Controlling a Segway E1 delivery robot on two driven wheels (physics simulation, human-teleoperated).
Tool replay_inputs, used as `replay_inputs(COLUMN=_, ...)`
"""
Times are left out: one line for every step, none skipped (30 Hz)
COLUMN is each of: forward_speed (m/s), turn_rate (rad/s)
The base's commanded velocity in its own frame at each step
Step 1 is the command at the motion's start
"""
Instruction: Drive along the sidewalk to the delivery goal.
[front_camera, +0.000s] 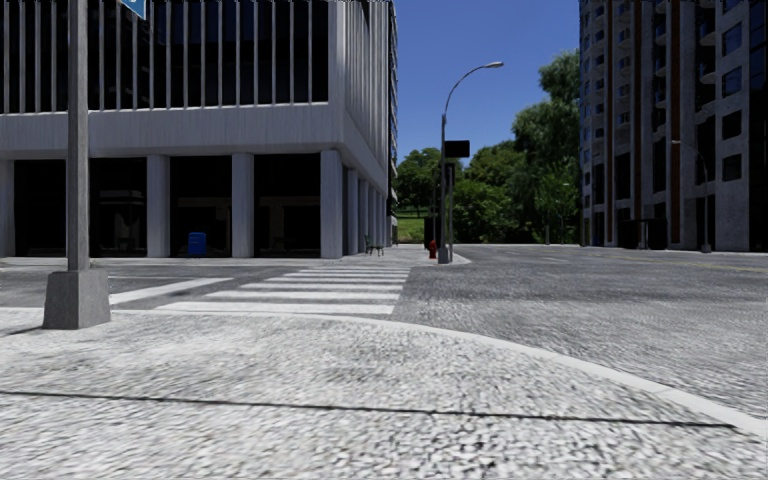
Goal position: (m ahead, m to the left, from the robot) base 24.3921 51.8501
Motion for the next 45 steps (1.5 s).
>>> replay_inputs(forward_speed=2.00, turn_rate=0.31)
replay_inputs(forward_speed=2.00, turn_rate=0.31)
replay_inputs(forward_speed=2.00, turn_rate=0.31)
replay_inputs(forward_speed=2.00, turn_rate=0.31)
replay_inputs(forward_speed=2.00, turn_rate=0.31)
replay_inputs(forward_speed=2.00, turn_rate=0.31)
replay_inputs(forward_speed=2.00, turn_rate=0.31)
replay_inputs(forward_speed=2.00, turn_rate=0.27)
replay_inputs(forward_speed=2.00, turn_rate=0.20)
replay_inputs(forward_speed=2.00, turn_rate=0.20)
replay_inputs(forward_speed=2.00, turn_rate=0.18)
replay_inputs(forward_speed=2.00, turn_rate=0.17)
replay_inputs(forward_speed=2.00, turn_rate=0.17)
replay_inputs(forward_speed=2.00, turn_rate=0.17)
replay_inputs(forward_speed=2.00, turn_rate=0.17)
replay_inputs(forward_speed=2.00, turn_rate=0.17)
replay_inputs(forward_speed=2.00, turn_rate=0.17)
replay_inputs(forward_speed=2.00, turn_rate=0.00)
replay_inputs(forward_speed=2.00, turn_rate=0.00)
replay_inputs(forward_speed=2.00, turn_rate=0.00)
replay_inputs(forward_speed=2.00, turn_rate=0.00)
replay_inputs(forward_speed=2.00, turn_rate=0.00)
replay_inputs(forward_speed=2.00, turn_rate=0.00)
replay_inputs(forward_speed=2.00, turn_rate=0.00)
replay_inputs(forward_speed=2.00, turn_rate=0.00)
replay_inputs(forward_speed=2.00, turn_rate=0.00)
replay_inputs(forward_speed=2.00, turn_rate=0.00)
replay_inputs(forward_speed=2.00, turn_rate=0.00)
replay_inputs(forward_speed=2.00, turn_rate=0.00)
replay_inputs(forward_speed=2.00, turn_rate=0.00)
replay_inputs(forward_speed=2.00, turn_rate=0.00)
replay_inputs(forward_speed=2.00, turn_rate=0.00)
replay_inputs(forward_speed=2.00, turn_rate=0.00)
replay_inputs(forward_speed=2.00, turn_rate=0.00)
replay_inputs(forward_speed=2.00, turn_rate=0.00)
replay_inputs(forward_speed=2.00, turn_rate=0.00)
replay_inputs(forward_speed=2.00, turn_rate=0.00)
replay_inputs(forward_speed=2.00, turn_rate=0.00)
replay_inputs(forward_speed=2.00, turn_rate=0.00)
replay_inputs(forward_speed=2.00, turn_rate=0.00)
replay_inputs(forward_speed=2.00, turn_rate=0.00)
replay_inputs(forward_speed=2.00, turn_rate=0.00)
replay_inputs(forward_speed=2.00, turn_rate=0.00)
replay_inputs(forward_speed=2.00, turn_rate=0.00)
replay_inputs(forward_speed=2.00, turn_rate=0.00)
